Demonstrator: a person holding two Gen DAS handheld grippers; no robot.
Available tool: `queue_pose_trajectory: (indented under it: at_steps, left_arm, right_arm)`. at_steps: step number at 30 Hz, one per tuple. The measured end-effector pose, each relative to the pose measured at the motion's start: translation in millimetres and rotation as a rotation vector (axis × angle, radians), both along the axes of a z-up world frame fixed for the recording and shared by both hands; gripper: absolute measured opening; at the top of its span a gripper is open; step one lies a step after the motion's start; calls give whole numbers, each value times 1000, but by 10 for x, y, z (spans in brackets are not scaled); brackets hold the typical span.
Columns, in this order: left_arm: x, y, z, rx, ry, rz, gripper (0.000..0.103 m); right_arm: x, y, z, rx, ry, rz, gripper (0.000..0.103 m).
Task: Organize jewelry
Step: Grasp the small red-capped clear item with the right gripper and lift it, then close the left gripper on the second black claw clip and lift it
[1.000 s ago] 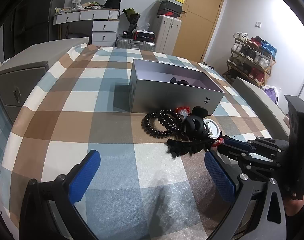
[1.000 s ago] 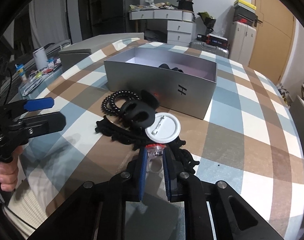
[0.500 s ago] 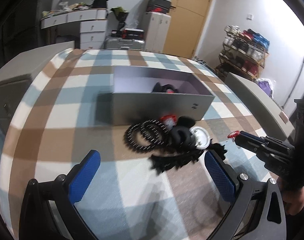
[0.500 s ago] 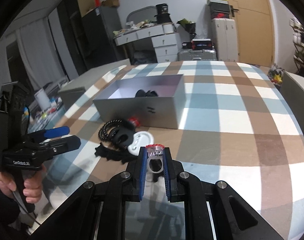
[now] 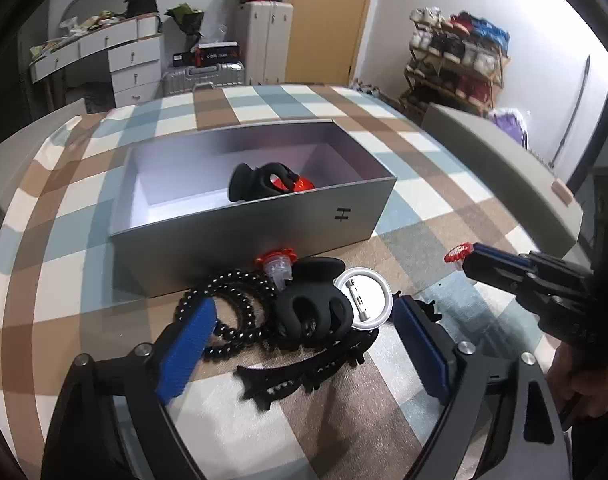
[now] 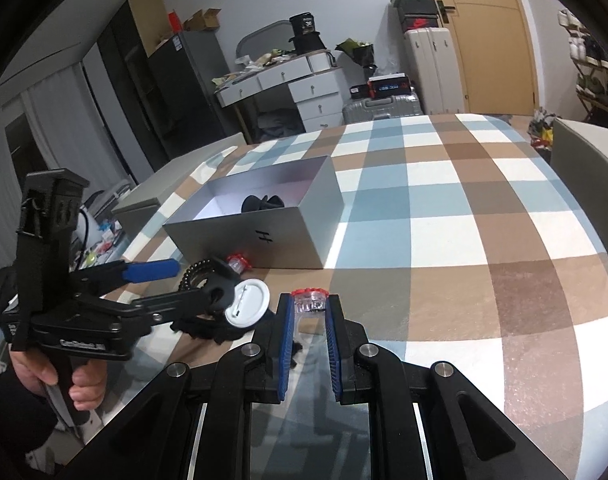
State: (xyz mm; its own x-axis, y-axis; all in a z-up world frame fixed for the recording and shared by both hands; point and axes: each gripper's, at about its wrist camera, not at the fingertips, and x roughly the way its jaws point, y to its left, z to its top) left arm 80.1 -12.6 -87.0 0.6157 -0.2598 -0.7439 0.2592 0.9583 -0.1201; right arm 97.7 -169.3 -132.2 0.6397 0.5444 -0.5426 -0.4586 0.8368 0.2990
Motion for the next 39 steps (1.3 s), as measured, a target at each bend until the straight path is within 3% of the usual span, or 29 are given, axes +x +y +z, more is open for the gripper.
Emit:
queue_pose_trajectory:
  at_steps: [9,11,25,32,39]
  left_arm:
    - [78,-68,-74,40,45,-16,56]
    - [88,-82,-86,36,54,-26,42]
    - [4,-89,-43,21,33,-10,42]
    - [-41,-92,-26,19,17,4,42]
    - [-147,-28,34,7,-15,13,42]
  right_arm:
    - [18,-14,-33,24,5,14,15]
    - [11,-15,-28,24,-2,13,15]
    - [23,-30,-37,37,-6,11,15]
    - [-73,74,-7,-19,-63,24,15]
    - [-20,49,-34,-27,-34,-9,15]
